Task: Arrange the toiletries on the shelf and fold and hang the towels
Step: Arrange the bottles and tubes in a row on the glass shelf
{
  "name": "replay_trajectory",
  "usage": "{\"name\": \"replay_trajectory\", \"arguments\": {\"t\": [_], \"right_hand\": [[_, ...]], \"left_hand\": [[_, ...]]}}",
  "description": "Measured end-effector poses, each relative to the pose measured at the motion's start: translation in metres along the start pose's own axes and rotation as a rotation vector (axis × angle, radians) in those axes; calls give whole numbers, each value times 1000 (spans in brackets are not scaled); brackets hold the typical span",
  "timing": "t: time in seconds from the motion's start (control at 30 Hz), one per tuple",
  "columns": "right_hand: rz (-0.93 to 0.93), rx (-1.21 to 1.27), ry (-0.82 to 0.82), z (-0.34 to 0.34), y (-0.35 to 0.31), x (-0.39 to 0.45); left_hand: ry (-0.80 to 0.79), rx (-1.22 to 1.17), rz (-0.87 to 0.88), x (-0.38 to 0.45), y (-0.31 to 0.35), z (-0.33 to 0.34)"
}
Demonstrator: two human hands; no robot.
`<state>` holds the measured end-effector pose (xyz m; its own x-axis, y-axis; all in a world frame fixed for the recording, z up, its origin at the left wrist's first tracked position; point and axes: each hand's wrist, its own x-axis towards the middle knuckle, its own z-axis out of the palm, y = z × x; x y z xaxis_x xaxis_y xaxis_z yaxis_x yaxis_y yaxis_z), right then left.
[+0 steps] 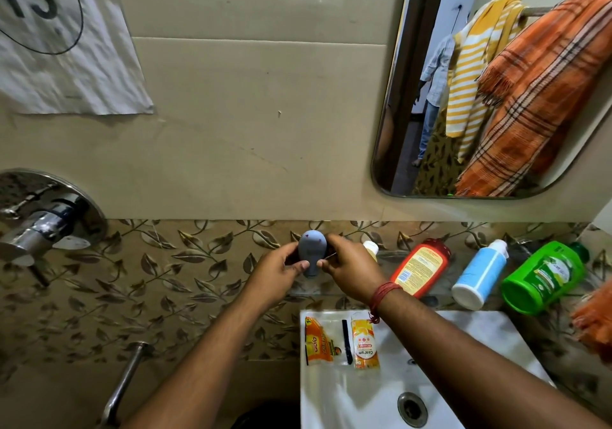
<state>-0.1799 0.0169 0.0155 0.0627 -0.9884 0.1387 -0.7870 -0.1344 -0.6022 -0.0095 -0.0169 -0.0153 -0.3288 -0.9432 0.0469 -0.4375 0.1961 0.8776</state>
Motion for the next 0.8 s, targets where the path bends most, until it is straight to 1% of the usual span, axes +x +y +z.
{"name": "replay_trajectory", "arguments": {"t": [0.07, 0.13, 0.17, 0.23, 0.3, 0.33, 0.37, 0.43, 0.47, 0.53, 0.6, 0.67, 0.73, 0.8], "right_hand": [[-5, -9, -15, -1, 0, -1], [-19, 13, 1, -6, 4, -2], [-25, 46, 27, -10, 7, -2], [-41, 63, 91, -24, 15, -3], [-89, -89, 129, -38, 26, -5], [-122, -207, 117, -44, 32, -7], [-155, -339, 91, -49, 37, -9], [-202, -572, 13, -54, 46, -12], [-214, -640, -14, -56, 48, -13], [-218, -711, -45, -57, 48, -13], [-227, -733, -68, -56, 45, -13], [-229, -743, -89, -53, 43, -12], [-232, -753, -114, -50, 43, -12], [-241, -761, -145, -49, 43, -12]], "left_hand": [[-5, -3, -5, -1, -1, 0], [21, -62, -14, -2, -2, -1], [65, -121, -24, -5, -3, -2], [230, -211, -36, -16, -4, -3], [408, -167, 44, -34, -4, -1], [427, -125, 102, -43, -4, 1], [383, -74, 157, -51, -1, 6], [190, 74, 232, -63, 8, 19], [98, 172, 242, -66, 15, 28], [9, 374, 272, -67, 27, 46], [0, 493, 261, -65, 38, 62], [-2, 554, 197, -63, 45, 74], [4, 559, 153, -60, 48, 83], [26, 479, 117, -57, 49, 90]]}}
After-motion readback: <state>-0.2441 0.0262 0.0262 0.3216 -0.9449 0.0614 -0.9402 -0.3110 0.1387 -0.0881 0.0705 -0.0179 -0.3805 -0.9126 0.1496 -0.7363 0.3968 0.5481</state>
